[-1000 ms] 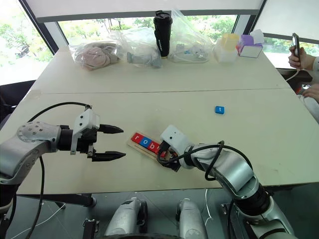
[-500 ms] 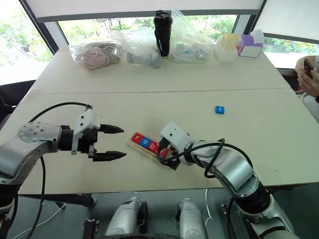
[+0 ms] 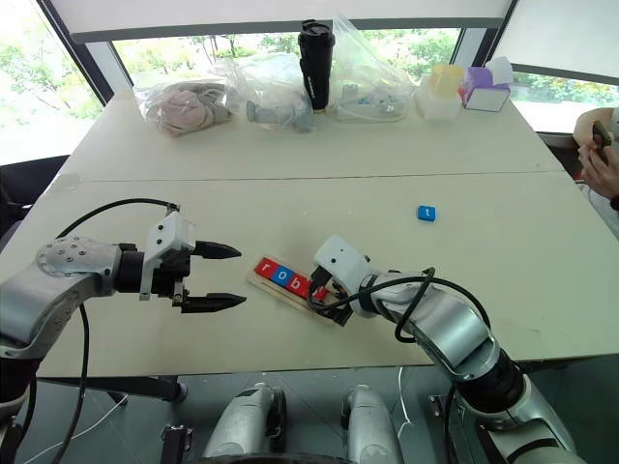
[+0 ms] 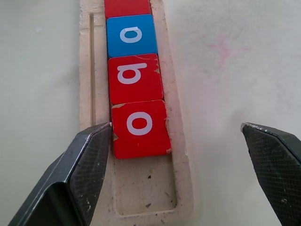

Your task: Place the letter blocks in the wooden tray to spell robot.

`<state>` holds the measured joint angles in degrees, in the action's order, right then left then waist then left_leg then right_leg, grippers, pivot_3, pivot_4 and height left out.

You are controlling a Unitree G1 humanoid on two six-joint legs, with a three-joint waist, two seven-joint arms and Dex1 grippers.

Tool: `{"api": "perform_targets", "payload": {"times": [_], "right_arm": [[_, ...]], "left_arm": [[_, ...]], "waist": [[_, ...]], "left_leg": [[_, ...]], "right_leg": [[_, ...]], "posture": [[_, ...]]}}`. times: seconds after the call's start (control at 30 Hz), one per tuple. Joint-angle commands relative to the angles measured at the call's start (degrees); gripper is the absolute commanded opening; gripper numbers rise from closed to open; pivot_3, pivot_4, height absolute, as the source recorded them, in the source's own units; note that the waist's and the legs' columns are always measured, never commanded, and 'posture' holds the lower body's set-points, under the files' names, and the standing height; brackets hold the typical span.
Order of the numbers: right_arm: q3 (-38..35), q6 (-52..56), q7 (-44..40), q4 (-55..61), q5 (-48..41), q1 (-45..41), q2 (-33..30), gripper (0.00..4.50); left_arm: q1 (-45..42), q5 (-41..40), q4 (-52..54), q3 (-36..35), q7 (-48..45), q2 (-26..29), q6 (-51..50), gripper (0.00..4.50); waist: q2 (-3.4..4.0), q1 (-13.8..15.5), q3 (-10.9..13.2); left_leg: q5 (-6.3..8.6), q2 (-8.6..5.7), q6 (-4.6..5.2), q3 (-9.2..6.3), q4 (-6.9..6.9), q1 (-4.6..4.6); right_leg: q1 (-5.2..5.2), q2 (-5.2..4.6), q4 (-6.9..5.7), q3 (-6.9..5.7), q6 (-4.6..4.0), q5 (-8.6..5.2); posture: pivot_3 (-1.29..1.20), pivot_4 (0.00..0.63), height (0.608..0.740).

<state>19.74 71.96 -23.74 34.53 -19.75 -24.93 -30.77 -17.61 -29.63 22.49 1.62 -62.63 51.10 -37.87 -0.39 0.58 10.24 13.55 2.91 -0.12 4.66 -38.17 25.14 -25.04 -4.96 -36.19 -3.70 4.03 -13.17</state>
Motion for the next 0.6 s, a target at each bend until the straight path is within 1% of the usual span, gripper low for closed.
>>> {"api": "perform_targets", "payload": {"times": [0.03,0.1,0.13,0.2,0.23,0.3,0.37,0.43,0.5,0.6], "right_arm": [[-9.12,-3.47,-4.79,4.11,-6.27,-2.49,2.24,4.48],[-17.43,-3.48,-8.07,3.71,-12.11,-4.75,3.36,4.48],[-21.70,-3.59,-9.40,2.21,-14.24,-6.24,2.82,4.48],[-27.75,-4.43,-10.90,-2.48,-15.49,-8.48,-0.07,4.48],[-29.22,-5.41,-11.03,-6.40,-13.83,-9.04,-2.92,4.48],[-29.23,-6.78,-9.08,-14.10,-9.48,-9.90,-7.47,4.48],[-29.08,-6.19,-4.07,-22.58,-5.50,-11.52,-8.70,4.48],[-29.03,-7.91,-0.51,-28.45,-2.98,-12.62,-7.23,4.48],[-28.41,-9.85,2.84,-33.02,-0.86,-13.78,-4.12,4.48],[-30.25,-12.66,10.68,-41.10,2.62,-16.31,1.94,4.48]], "left_arm": [[-0.18,-0.09,1.21,-0.05,-0.02,0.16,0.46,4.50],[-0.20,-0.17,1.13,-0.24,-0.23,0.35,0.44,4.50],[-0.34,-0.25,1.04,-0.33,-0.38,0.44,0.39,4.50],[-0.86,-0.49,0.82,-0.50,-0.69,0.52,0.24,4.50],[-1.31,-0.61,0.63,-0.59,-0.81,0.43,0.22,4.50],[-2.06,-0.63,0.15,-0.67,-1.10,0.27,0.33,4.50],[-2.66,-0.39,-0.20,-0.54,-1.13,-0.03,0.55,4.50],[-2.94,-0.29,-0.29,-0.23,-0.92,-0.52,0.62,4.50],[-2.77,-0.03,-0.17,0.28,-0.59,-1.06,0.75,4.50],[-1.97,0.09,0.49,0.29,-0.40,-1.39,0.76,4.50]], "waist": [[0.00,0.01,0.00],[0.00,0.02,0.00],[0.00,0.04,0.00],[0.00,0.15,0.00],[0.00,0.28,0.00],[-0.03,0.37,-0.01],[-0.05,0.08,-0.02],[-0.04,-0.34,-0.02],[-0.04,-0.99,-0.02],[-0.01,-1.73,-0.01]], "left_leg": [[0.00,0.00,0.00,0.00,0.00,0.04],[0.00,0.00,0.00,-0.01,0.00,0.07],[0.00,0.01,0.00,-0.02,0.00,0.09],[0.00,0.00,0.00,0.00,0.00,0.09],[0.00,-0.01,0.00,0.01,0.00,0.09],[0.00,-0.06,0.00,0.06,-0.02,0.10],[0.00,-0.10,0.00,0.09,-0.03,0.11],[0.00,-0.09,0.01,0.16,-0.02,0.11],[-0.01,-0.06,0.02,0.19,0.06,0.12],[-0.02,0.07,0.02,0.13,0.13,0.14]], "right_leg": [[-0.04,0.00,0.00,0.00,0.01,0.00],[-0.06,0.01,-0.01,0.00,0.01,0.01],[-0.07,0.02,-0.01,0.00,0.02,0.01],[-0.06,0.02,0.00,0.00,0.02,0.02],[-0.03,0.01,0.01,-0.01,0.02,0.01],[0.03,0.00,0.08,-0.03,0.01,0.01],[0.05,-0.05,0.12,-0.02,-0.01,0.00],[-0.02,-0.04,0.09,0.01,-0.01,0.01],[-0.11,0.00,0.04,0.03,0.02,0.02],[-0.21,0.26,-0.04,0.09,0.23,0.14]], "posture": [[0.00,0.150,0.740],[0.00,0.150,0.740],[0.00,0.150,0.740],[0.00,0.150,0.740],[0.00,0.150,0.740],[0.00,0.150,0.740],[0.00,0.150,0.740],[0.00,0.150,0.740],[0.00,0.150,0.740],[0.00,0.150,0.740]]}}
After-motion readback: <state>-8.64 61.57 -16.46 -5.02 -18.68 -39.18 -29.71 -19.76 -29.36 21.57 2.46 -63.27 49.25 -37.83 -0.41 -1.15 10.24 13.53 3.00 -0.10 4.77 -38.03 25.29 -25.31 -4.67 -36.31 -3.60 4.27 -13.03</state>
